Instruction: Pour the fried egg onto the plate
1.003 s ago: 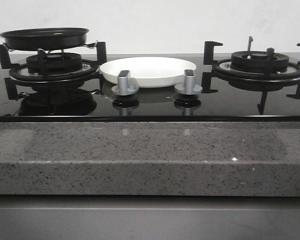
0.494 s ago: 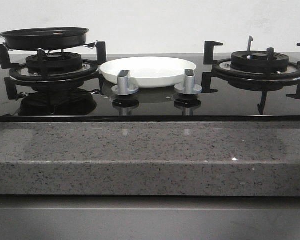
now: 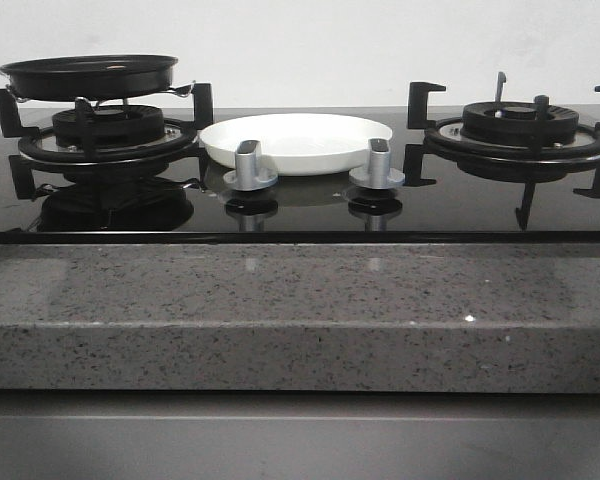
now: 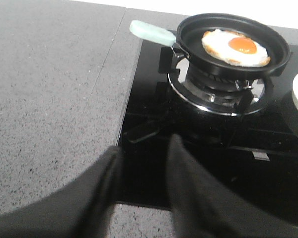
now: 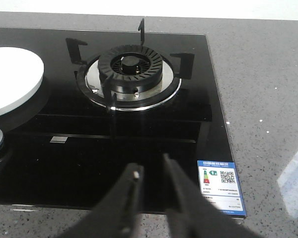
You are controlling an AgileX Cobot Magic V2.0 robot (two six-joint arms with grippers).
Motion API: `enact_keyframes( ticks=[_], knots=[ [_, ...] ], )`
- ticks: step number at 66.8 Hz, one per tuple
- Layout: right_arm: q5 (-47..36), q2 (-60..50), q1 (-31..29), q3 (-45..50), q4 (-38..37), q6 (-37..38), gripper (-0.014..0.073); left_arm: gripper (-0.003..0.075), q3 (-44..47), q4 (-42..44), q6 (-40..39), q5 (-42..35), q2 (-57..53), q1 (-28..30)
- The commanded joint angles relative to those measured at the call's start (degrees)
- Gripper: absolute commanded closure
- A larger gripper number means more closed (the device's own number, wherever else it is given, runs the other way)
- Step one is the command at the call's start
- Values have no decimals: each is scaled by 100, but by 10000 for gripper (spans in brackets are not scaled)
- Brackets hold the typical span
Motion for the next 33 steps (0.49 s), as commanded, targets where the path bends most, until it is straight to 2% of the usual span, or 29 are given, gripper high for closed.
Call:
enact_keyframes(
  ticks=[1,5,10,24,33],
  knots=[
    [-489,65,-32,-199,-33,-23,215,295,-204,-37,-34,-644,24,-45],
    [-489,67,-32,-199,-33,-23,115,291,-204,-37,-34,-699,24,-45],
    [-484,67,-32,-199,-33,-23,67,292,-204,-49,-34,-725,24,-45],
    [-131,443,165,-521,432,-34,67,292,-283,-50,-34,-697,24,-147],
    [116,1256,765,-1065,556,-299,67,292,-402,222,5,-709,24,-925]
  ],
)
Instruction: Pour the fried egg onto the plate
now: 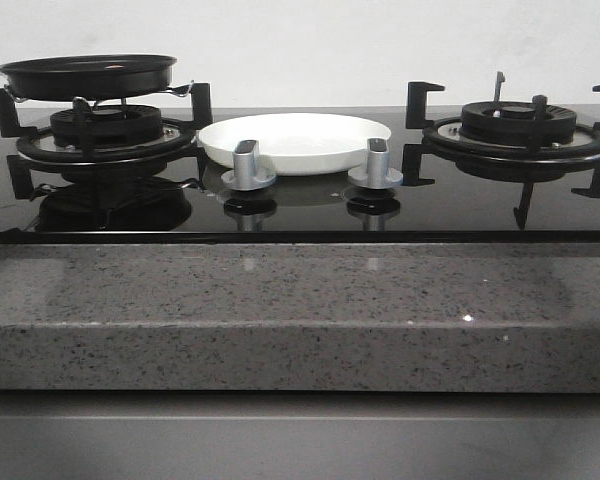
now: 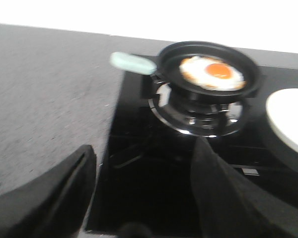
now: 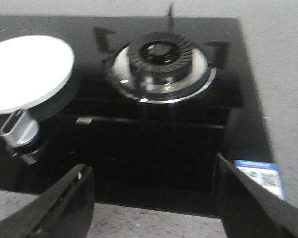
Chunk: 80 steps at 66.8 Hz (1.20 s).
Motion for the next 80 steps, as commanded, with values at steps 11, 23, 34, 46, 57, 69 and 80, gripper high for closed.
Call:
enact_keyframes(
  ticks=[11,23,34,46,57,69,80],
  knots=[
    [-137,1431,1005,-1210,146,-212,67,292,-239,211,15,-414,24,-1329],
    [176,2707,1357,-2273,146,-212,67,292,-239,211,15,-414,24,-1884],
    [1039,3820,1349,-3526,165,-212,67,292,-205,211,15,-390,24,-1947],
    [2070,4935,1204,-4818,502,-307,67,292,-159,211,15,-215,24,-1947],
    [2569,5790,785,-5716,1768,-917,67,292,-159,211,15,-94,24,-1947],
    [2737,6478,655,-6413,1963,-953,90,292,-159,211,15,-81,24,-1947],
    [3050,7008,655,-7030,1895,-953,121,292,-159,211,15,-81,24,-1947]
  ],
)
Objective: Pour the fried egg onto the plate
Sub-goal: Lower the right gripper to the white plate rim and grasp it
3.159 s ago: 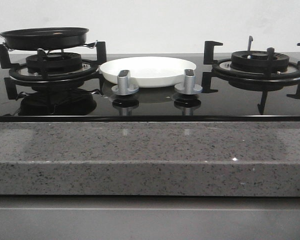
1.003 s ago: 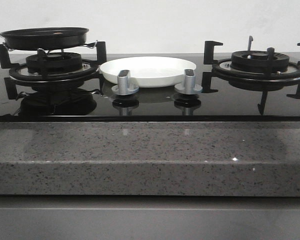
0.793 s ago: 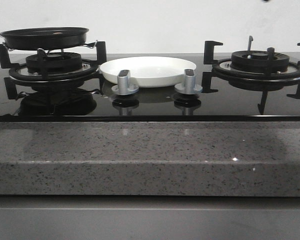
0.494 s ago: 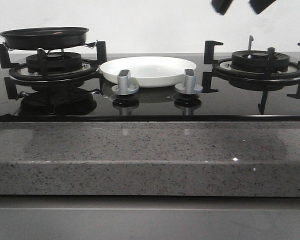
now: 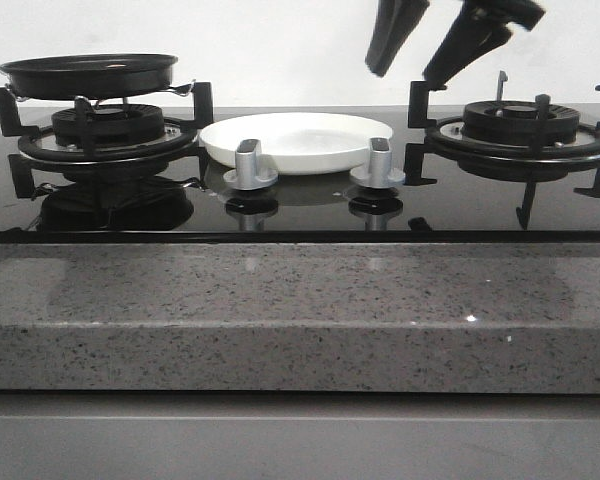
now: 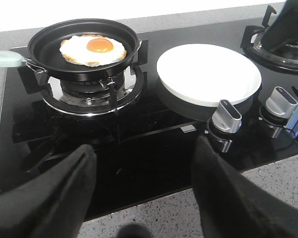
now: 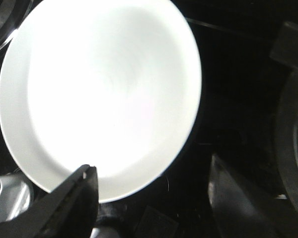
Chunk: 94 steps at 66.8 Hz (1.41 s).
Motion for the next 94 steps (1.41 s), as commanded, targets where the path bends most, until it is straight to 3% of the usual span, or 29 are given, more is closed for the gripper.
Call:
enact_keyframes(
  ticks=[1,33,71,76,84,94],
  knots=[
    [64,-53,-29,-496,132,-86,123,292,-145,13,-13,-362,24,-35],
    [869,1031,-86,-1820,-96,-86,129,292,-145,13,-13,-293,24,-35],
    [1032,1319,-250,-1830,243,-140,135,292,-145,13,-13,-268,24,-35],
    [1032,1319,-250,-1830,243,-147,200,292,-145,13,-13,-268,24,-35],
    [1044,1319,-250,-1830,250,-154,391,292,-145,13,-13,-268,24,-35],
    [1021,1319,-250,-1830,250,-183,513,292,-145,13,-13,-268,24,-35]
  ],
)
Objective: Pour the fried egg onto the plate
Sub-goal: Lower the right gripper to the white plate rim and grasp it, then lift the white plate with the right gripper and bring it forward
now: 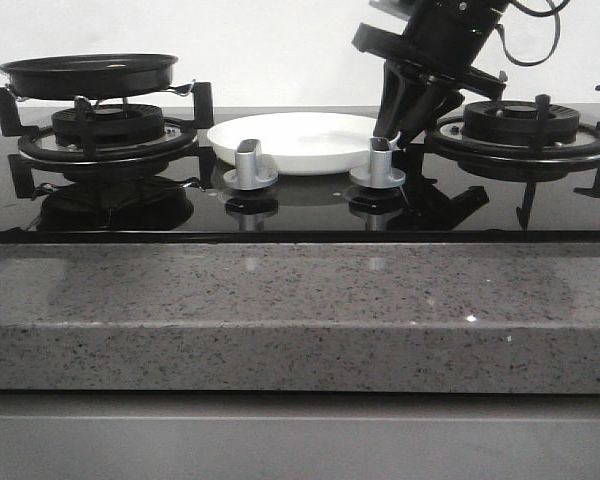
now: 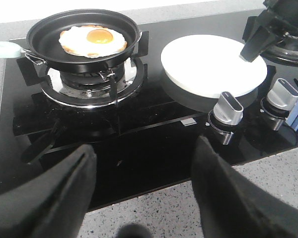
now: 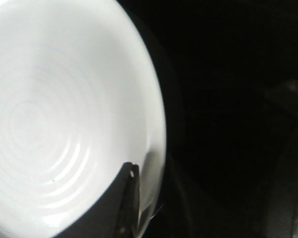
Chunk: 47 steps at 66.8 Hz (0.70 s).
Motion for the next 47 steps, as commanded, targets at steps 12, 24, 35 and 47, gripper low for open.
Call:
enact_keyframes(
  ticks=[12,24,35,47],
  knots=[
    [136,-347,-31,-149,173,-80,605,292,-145,13,-13,-419,24,-35],
    [49,-392,-31,-283,178,-80,659,292,-145,13,-13,-419,24,-35],
    [-120,-476,-31,-731,204,117,659,292,-145,13,-13,-398,24,-35],
    [-25,-943,-31,-1055,212,134,659,292,-145,13,-13,-288,24,-35]
  ],
)
